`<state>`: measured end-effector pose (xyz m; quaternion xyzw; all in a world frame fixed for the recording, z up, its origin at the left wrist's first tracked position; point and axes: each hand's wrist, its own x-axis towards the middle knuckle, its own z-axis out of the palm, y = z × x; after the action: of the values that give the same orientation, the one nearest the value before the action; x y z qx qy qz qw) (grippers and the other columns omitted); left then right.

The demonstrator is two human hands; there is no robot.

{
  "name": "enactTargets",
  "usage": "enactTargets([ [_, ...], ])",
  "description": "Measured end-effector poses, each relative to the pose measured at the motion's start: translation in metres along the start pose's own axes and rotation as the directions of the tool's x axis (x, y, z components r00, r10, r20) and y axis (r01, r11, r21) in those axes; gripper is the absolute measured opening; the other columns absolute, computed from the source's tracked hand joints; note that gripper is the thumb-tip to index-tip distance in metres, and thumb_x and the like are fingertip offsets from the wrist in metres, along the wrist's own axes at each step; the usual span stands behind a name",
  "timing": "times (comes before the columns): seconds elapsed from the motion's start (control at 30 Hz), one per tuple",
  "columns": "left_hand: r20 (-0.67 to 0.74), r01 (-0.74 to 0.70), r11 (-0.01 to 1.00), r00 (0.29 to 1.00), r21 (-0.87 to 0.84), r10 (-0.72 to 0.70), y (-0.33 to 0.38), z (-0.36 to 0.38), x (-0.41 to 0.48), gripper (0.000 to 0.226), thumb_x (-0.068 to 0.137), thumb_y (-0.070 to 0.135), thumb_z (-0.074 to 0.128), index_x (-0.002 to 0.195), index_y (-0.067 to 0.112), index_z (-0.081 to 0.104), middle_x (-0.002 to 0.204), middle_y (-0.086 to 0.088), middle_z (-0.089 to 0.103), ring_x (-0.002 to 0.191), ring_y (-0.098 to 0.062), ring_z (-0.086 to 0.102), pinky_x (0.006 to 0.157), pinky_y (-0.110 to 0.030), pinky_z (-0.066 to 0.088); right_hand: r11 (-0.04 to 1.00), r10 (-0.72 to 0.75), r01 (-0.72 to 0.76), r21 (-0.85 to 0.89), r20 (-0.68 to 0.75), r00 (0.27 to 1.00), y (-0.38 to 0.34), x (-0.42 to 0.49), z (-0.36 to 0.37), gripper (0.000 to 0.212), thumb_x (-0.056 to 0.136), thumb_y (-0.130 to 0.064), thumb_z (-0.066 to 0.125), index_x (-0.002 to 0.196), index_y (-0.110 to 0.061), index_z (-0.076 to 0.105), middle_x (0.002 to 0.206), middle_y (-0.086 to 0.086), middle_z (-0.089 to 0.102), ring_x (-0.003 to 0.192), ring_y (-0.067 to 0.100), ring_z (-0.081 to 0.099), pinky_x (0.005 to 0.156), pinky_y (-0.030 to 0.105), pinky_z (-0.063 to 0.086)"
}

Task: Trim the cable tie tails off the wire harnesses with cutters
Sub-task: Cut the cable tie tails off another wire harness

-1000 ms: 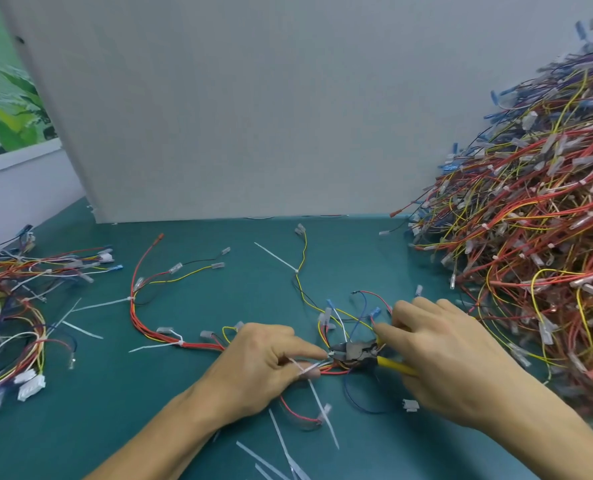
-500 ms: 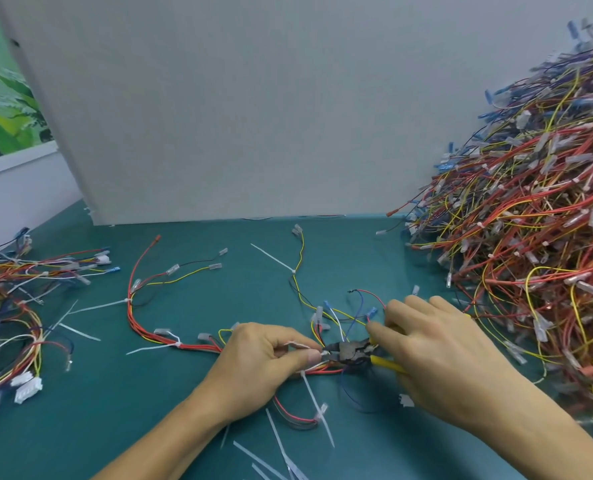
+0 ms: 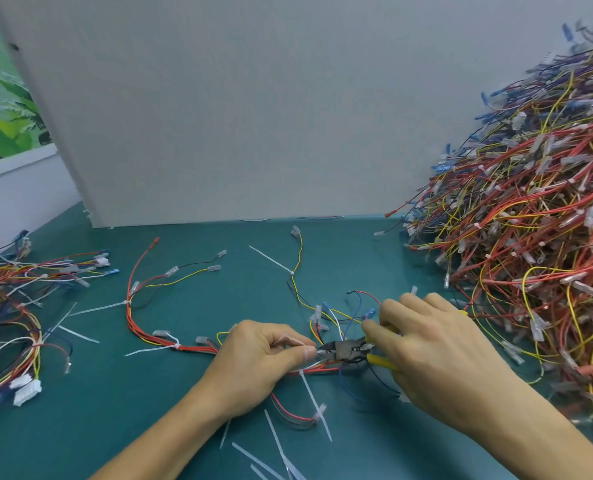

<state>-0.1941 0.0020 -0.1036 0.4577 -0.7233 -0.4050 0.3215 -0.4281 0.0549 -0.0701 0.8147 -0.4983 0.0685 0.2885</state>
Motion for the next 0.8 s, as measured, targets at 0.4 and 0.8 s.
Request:
enactTargets([
  [0.4, -0.012, -0.012, 1.000, 1.000, 0.013, 0.012, 0.001, 0.001, 0.000, 0.012, 0.081, 0.028, 0.075, 0.076, 0.038, 0.075, 0.062, 0.002, 0.068, 0.054, 0.000, 0.049, 0.056, -0.014, 0.038, 0.999, 0.024, -0.024, 0.037, 0.001, 1.000, -0.004, 0.002, -0.002, 0.026, 0.046, -0.004, 0.074, 0.063, -0.016, 0.060, 0.062, 0.000, 0.050, 0.051, 0.025, 0.048, 0.044, 0.030, 0.038],
  [0.8, -0.093, 0.023, 0.956, 0.994, -0.294, -0.053, 0.006, -0.007, 0.003, 0.021, 0.079, 0.034, 0.052, 0.062, 0.022, 0.057, 0.057, 0.001, 0.041, 0.057, -0.015, 0.037, 0.061, -0.030, 0.031, 0.974, 0.128, -0.187, 0.128, 0.369, 0.920, 0.000, 0.010, -0.022, 0.013, 0.079, -0.029, 0.063, 0.089, -0.022, 0.057, 0.086, -0.003, 0.056, 0.079, 0.028, 0.062, 0.053, 0.031, 0.038],
])
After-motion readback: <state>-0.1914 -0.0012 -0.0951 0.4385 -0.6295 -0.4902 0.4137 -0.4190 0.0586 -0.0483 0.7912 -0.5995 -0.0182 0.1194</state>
